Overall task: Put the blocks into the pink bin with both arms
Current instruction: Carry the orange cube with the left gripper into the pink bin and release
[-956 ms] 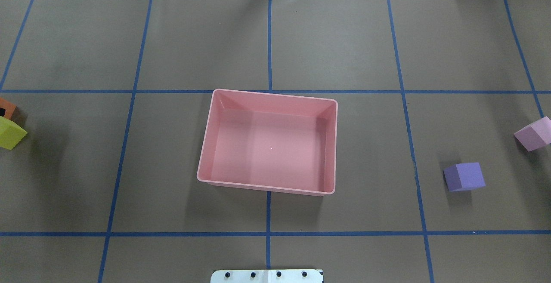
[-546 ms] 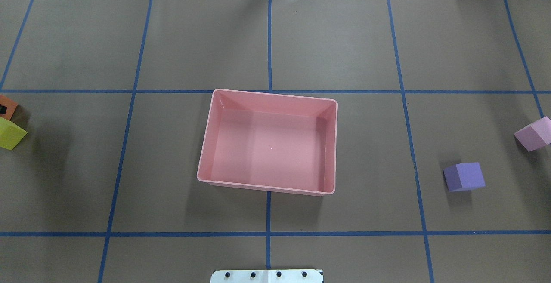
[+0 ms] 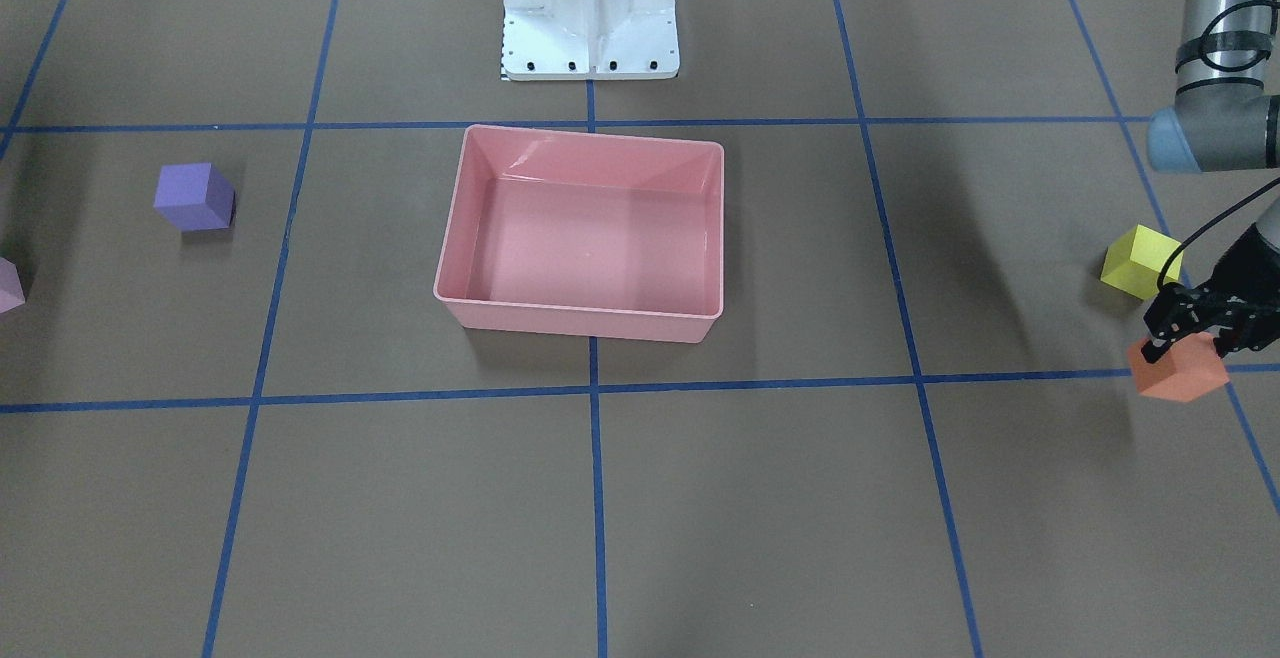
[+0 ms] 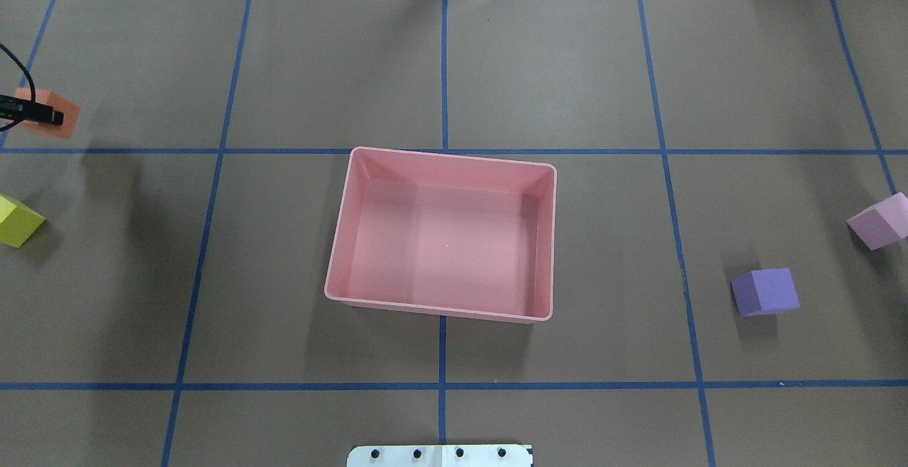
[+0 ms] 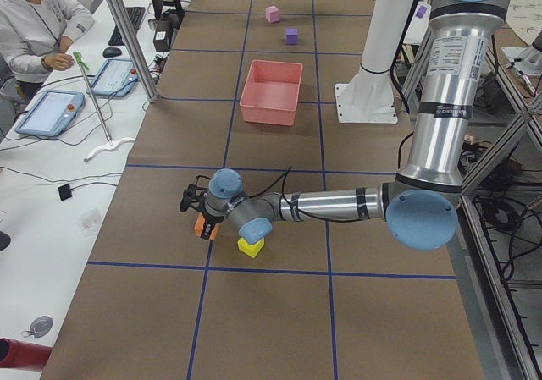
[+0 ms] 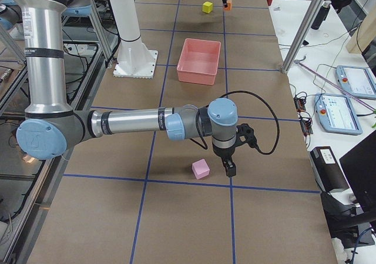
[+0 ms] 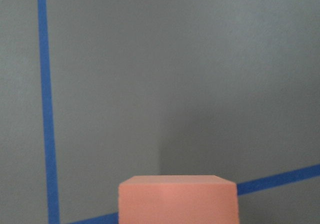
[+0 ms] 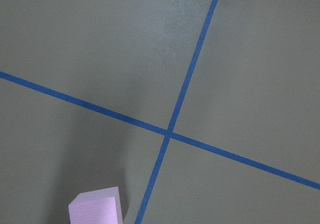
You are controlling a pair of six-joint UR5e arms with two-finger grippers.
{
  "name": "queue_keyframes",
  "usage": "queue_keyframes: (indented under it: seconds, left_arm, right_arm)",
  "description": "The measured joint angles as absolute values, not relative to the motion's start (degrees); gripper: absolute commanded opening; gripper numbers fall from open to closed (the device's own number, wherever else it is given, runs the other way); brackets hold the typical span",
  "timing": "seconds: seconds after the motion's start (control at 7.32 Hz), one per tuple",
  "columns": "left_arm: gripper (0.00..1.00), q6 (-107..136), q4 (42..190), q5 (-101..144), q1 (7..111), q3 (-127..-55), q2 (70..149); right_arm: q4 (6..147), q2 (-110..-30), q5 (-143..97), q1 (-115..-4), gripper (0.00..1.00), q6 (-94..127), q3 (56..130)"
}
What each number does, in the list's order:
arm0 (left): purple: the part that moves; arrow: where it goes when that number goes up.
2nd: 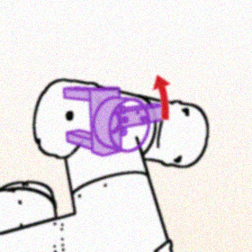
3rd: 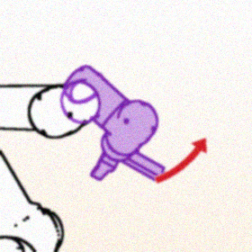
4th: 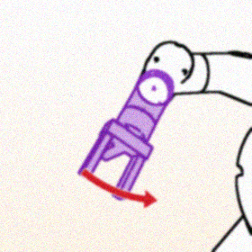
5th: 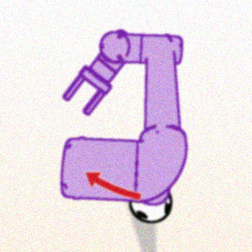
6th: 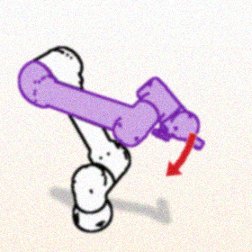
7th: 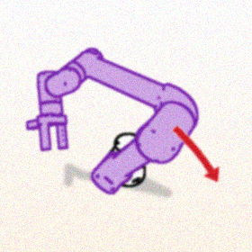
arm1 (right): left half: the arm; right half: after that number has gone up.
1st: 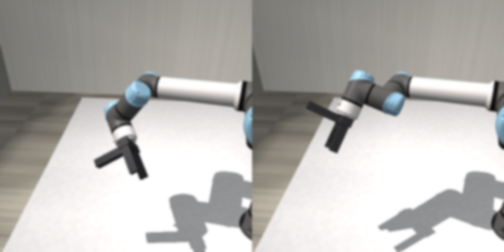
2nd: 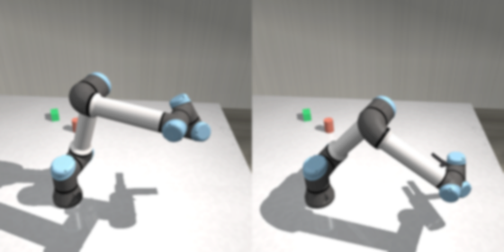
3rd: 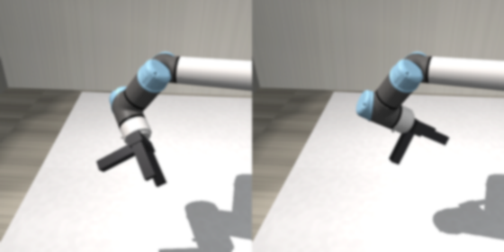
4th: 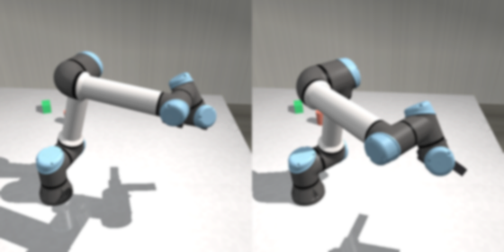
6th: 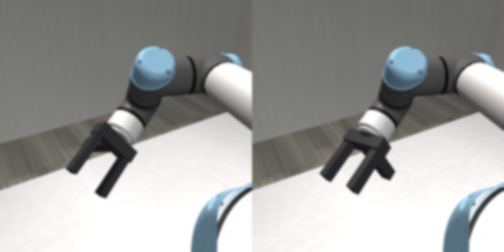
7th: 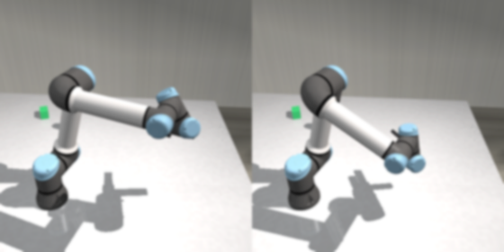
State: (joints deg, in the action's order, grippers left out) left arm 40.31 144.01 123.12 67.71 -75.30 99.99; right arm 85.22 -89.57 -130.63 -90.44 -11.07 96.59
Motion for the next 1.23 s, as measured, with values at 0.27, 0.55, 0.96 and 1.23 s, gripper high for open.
queue_keyframes:
  seconds: [0.27, 0.55, 0.96, 1.23]
  left_arm:
    - [0.07, 52.1, 144.2, 123.1, 62.7, -83.5, 102.0]
    - [0.07, 62.0, 144.3, 123.0, 54.8, -91.5, 104.9]
    - [0.23, 72.2, 144.2, 113.1, 39.2, -94.4, 113.7]
    - [1.00, 75.1, 143.9, 106.0, 31.9, -94.0, 117.8]
  right_arm:
    - [85.2, -89.6, -130.9, -90.4, 1.00, -11.0, 96.6]
    - [85.3, -89.6, -131.1, -90.4, 1.00, -11.0, 96.5]
    - [85.3, -89.6, -131.1, -90.4, 1.00, -10.9, 96.5]
    - [85.3, -89.6, -131.2, -90.4, 1.00, -10.9, 96.5]
